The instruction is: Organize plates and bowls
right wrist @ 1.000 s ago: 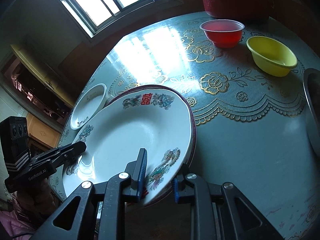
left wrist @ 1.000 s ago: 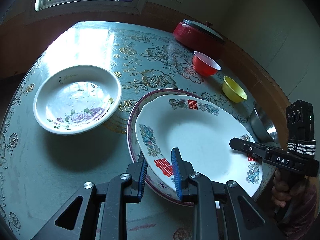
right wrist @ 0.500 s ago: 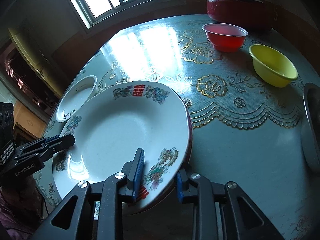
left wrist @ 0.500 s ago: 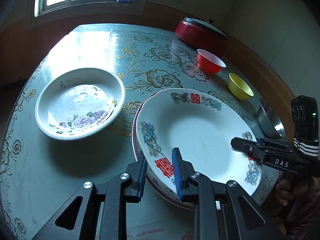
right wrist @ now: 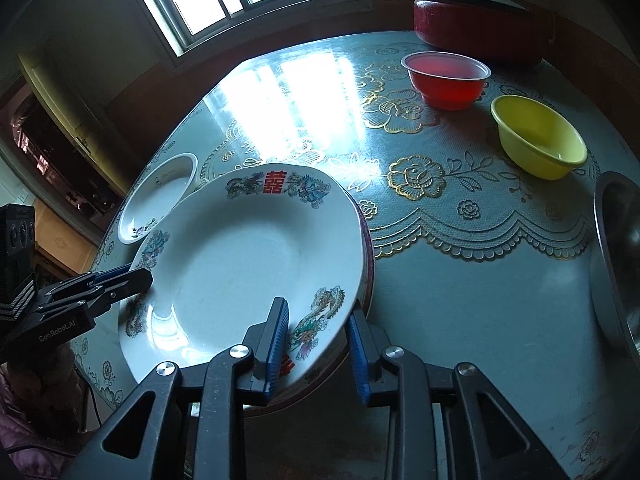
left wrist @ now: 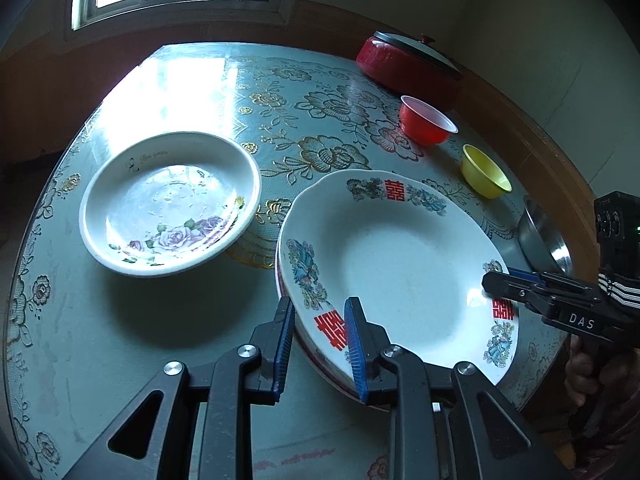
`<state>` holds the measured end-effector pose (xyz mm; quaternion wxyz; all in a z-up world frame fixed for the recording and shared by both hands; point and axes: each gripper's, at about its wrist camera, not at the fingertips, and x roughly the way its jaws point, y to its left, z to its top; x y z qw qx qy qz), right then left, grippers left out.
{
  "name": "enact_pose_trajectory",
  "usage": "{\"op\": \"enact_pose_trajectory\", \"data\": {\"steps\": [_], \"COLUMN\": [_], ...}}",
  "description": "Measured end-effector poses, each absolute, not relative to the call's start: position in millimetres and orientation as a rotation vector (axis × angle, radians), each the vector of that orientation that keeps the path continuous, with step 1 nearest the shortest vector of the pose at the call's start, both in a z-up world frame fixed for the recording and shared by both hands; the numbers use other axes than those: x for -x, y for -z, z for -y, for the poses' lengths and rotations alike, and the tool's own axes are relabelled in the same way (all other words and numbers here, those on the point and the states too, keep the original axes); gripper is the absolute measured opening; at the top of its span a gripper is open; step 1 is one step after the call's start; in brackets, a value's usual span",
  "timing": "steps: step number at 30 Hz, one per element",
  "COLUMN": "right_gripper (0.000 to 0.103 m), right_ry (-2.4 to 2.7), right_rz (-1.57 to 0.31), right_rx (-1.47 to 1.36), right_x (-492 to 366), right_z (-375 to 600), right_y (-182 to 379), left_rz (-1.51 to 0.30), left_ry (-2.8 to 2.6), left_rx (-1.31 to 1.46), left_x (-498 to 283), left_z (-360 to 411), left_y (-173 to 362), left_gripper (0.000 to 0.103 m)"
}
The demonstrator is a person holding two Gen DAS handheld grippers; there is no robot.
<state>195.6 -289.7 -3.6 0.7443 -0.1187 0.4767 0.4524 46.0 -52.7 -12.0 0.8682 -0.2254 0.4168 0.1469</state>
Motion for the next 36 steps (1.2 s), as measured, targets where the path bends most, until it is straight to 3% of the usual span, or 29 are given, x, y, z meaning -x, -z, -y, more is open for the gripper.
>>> {"op": "enact_pose_trajectory", "data": {"steps": [16, 24, 36], "right_gripper": [0.029, 0.021, 0.021], "right_ry": [-0.948, -0.920, -0.922], "right_rz": [-0.994, -0.971, -0.977], "right_rx": [0.247, 0.310, 0.311], "right_x": [-205.9, -202.8, -203.3], "right_z": [291.9, 285.9, 285.7], "right_y": [-4.6, 3.1, 2.3], "left_rz": [-0.874, -0.875, -0.864], "left_ry": [-0.316, -0.316, -0.325], "left_rx": [0.423, 0.399, 0.428], "left_x": [-42.1, -42.6, -38.8], "left_z": [63.3, 67.5, 66.9], "left_y": [11.7, 11.8, 12.5], "left_gripper": [0.024, 0.025, 0.024]}}
